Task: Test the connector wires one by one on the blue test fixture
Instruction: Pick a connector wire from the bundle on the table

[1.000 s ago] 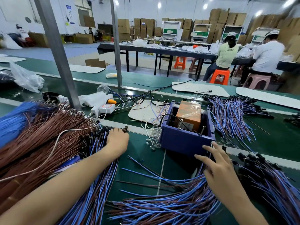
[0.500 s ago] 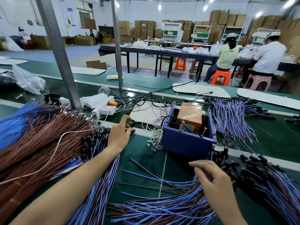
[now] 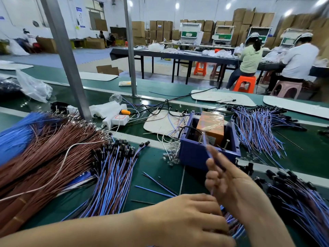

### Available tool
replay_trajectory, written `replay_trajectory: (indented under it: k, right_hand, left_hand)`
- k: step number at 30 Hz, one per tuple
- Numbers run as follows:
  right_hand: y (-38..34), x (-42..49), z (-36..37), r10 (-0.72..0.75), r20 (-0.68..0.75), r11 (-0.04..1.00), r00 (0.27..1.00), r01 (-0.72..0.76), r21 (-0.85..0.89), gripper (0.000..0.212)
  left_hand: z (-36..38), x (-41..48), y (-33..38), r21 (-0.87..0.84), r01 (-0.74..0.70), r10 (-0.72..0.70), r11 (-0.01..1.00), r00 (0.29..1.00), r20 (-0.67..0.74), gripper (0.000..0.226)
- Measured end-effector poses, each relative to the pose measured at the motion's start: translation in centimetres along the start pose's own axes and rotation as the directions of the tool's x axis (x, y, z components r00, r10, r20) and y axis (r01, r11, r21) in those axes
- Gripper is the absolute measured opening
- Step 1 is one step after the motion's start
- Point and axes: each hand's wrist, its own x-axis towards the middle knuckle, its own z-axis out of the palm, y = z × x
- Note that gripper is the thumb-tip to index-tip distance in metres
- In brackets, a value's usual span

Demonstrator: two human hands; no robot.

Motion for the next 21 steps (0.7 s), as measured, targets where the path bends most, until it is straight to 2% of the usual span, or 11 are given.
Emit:
replay_trajectory:
  k: [2,3,5,7,9,11,13,14,16,18,21]
  right_hand:
    - [-0.4,-0.2,0.1,-0.185,-0.099,0.983,0.978,0.183,-0.028,0.025]
    - [-0.9,-0.5,0.0,-0.287,-0.163,0.958,0.944,0.285,-0.034,0.021]
    - [-1.5,-0.8,-0.1,-0.439,-0.273,0.896,0.856,0.44,-0.061,0.021]
    - [-1.5,-0.9,0.0,-0.543,-0.357,0.835,0.76,0.535,-0.128,0.028]
    - [-1.2,-1.1,0.2,-0.619,-0.372,0.779,0.692,0.603,-0.174,0.03]
    - [-0.6,-1.0,0.4,-0.709,-0.326,0.703,0.625,0.659,-0.267,0.029]
    - [0.0,-0.8,0.5,-0.805,-0.237,0.59,0.543,0.696,-0.409,0.025]
    - [0.4,-0.6,0.4,-0.84,-0.178,0.528,0.512,0.7,-0.481,0.025]
    - [1.4,-0.3,0.6,-0.869,-0.065,0.434,0.491,0.691,-0.578,0.027]
    - [2.5,0.0,0.5,-0.864,-0.012,0.407,0.504,0.683,-0.606,0.03]
    - [3.8,0.1,0.3,-0.836,0.042,0.401,0.546,0.663,-0.632,0.032]
  left_hand:
    - [0.1,-1.3,-1.5,0.178,-0.067,0.061,0.982,0.997,0.041,0.028]
    - [0.2,-1.8,-2.2,0.264,-0.066,0.048,0.962,0.996,0.076,0.028]
    - [0.0,-1.9,-3.3,0.389,-0.005,-0.084,0.921,0.974,0.21,0.035]
    - [0.1,-1.8,-4.6,0.466,0.065,-0.232,0.882,0.922,0.31,0.051]
    - [-0.2,-1.1,-5.4,0.437,0.216,-0.369,0.873,0.878,0.304,0.056]
    - [-0.3,-0.5,-5.9,0.227,0.446,-0.49,0.866,0.849,0.199,0.053]
    - [-0.6,0.4,-5.7,-0.142,0.562,-0.566,0.815,0.824,0.014,0.046]
    - [-0.8,0.9,-5.2,-0.301,0.542,-0.583,0.784,0.81,-0.059,0.045]
    - [-1.3,2.2,-4.1,-0.524,0.471,-0.608,0.709,0.785,-0.117,0.049]
    - [-1.6,3.4,-3.4,-0.674,0.423,-0.667,0.606,0.732,-0.14,0.048]
    - [-2.3,4.4,-3.6,-0.836,0.358,-0.773,0.415,0.624,-0.117,0.034]
